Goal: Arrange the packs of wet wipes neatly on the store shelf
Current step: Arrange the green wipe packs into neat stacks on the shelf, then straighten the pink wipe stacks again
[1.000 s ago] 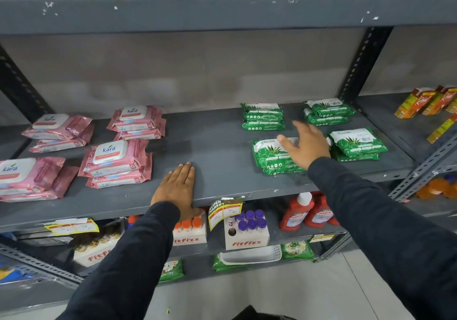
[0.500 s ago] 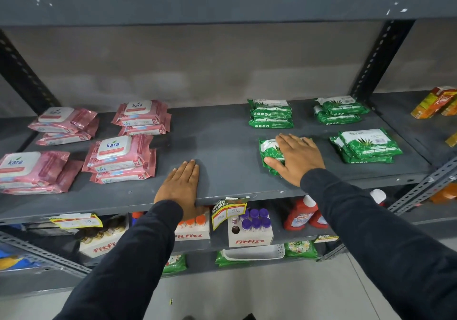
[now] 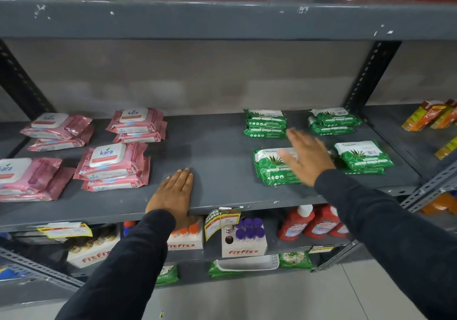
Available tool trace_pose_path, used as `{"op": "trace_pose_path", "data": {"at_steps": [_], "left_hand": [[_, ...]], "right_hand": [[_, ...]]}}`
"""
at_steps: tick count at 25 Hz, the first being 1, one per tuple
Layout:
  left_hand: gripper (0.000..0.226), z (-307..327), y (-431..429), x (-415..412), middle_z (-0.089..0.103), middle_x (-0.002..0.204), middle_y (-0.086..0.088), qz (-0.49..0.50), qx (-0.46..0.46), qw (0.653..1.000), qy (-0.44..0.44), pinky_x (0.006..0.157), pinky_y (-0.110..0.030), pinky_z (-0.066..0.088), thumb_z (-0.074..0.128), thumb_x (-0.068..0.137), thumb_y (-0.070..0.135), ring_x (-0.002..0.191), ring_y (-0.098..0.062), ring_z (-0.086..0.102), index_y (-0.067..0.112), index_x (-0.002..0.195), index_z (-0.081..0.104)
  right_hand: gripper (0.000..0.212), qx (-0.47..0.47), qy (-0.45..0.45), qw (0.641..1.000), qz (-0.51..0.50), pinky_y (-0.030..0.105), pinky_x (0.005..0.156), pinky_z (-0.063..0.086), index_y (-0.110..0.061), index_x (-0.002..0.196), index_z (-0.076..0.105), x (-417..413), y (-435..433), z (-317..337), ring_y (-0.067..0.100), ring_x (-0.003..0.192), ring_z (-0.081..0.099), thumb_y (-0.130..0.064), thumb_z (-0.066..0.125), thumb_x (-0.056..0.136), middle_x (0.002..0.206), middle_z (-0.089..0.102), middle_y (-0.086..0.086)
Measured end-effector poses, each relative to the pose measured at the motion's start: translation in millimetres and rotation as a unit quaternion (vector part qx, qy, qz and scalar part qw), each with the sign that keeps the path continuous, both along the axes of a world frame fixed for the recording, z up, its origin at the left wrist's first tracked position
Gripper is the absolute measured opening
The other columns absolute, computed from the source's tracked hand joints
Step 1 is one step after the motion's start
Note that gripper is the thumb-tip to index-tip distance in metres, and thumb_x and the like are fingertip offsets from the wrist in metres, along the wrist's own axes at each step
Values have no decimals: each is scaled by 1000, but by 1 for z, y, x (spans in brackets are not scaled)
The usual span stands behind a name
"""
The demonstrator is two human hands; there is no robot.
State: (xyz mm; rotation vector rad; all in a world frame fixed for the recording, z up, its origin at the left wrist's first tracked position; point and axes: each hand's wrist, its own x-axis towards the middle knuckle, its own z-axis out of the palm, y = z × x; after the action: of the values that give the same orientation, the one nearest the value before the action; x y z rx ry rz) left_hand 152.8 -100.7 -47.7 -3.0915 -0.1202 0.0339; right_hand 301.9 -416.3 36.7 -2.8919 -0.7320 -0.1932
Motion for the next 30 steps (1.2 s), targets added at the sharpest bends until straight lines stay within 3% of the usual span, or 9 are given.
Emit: {"op": "trace_pose_path", "data": {"at_steps": [2, 6, 8, 12, 21, 26, 28, 30], "left_hand": [[121, 0, -1, 1, -8, 160, -5, -6, 7, 1000, 2, 118, -36, 0, 54, 69, 78, 146, -21, -5, 13, 150, -7], [119, 1, -1, 1, -8, 160, -4, 3, 13, 1000, 3, 118, -36, -1, 53, 70, 77, 146, -21, -6, 14, 151, -8], [120, 2, -2, 1, -8, 161, -4, 4, 22, 1000, 8, 118, -36, 0, 53, 70, 77, 146, -21, -5, 14, 151, -8], [119, 4, -4, 0, -7, 161, -5, 5, 21, 1000, 10, 118, -36, -1, 55, 70, 75, 146, -21, -5, 13, 151, -6], [118, 8, -11, 1, -7, 160, -7, 20, 14, 999, 28, 118, -35, -2, 61, 73, 67, 146, -23, -5, 11, 150, -7], [120, 10, -14, -8, -10, 160, -9, 35, -7, 999, 30, 118, -38, -2, 61, 72, 69, 145, -25, -8, 9, 150, -8], [113, 10, -13, -21, -8, 160, -10, 21, -16, 1000, -2, 118, -39, -3, 58, 76, 67, 145, -25, -9, 8, 150, -4], [104, 5, 1, -49, -3, 160, -12, 33, -10, 997, -62, 117, -39, -5, 53, 80, 64, 145, -26, -8, 6, 150, 4]], "right_hand": [[88, 40, -26, 996, -79, 50, 118, 18, -16, 151, 29, 27, -36, 13, 24, 146, 26, -71, 8, 85, 158, 28, 7], [83, -64, 66, 972, -214, 50, 117, 18, -16, 149, 33, 64, -112, 5, 26, 146, 23, -70, 12, 88, 158, 29, 7], [81, -67, 91, 970, -217, 50, 117, 19, -19, 150, 31, 65, -128, -10, 26, 147, 19, -68, 13, 88, 160, 26, 4], [65, -47, 40, 972, -229, 49, 117, 16, -22, 151, 27, 61, -127, -36, 22, 148, 13, -54, 17, 96, 161, 22, -1], [63, -67, -18, 969, -239, 50, 115, 15, -22, 149, 32, 54, -120, -49, 23, 146, 15, -52, 18, 96, 159, 27, -2], [76, -91, 44, 969, -225, 54, 116, 17, -24, 150, 24, 58, -136, -36, 27, 147, 16, -67, 7, 89, 161, 19, 0], [93, -73, 78, 966, -234, 61, 109, 27, -23, 145, 28, 120, -171, -65, 35, 140, 28, -79, -4, 79, 156, 27, 7], [92, -24, 49, 979, -196, 63, 103, 34, -18, 136, 32, 141, -145, -56, 41, 130, 39, -82, 0, 79, 144, 39, 16]]}}
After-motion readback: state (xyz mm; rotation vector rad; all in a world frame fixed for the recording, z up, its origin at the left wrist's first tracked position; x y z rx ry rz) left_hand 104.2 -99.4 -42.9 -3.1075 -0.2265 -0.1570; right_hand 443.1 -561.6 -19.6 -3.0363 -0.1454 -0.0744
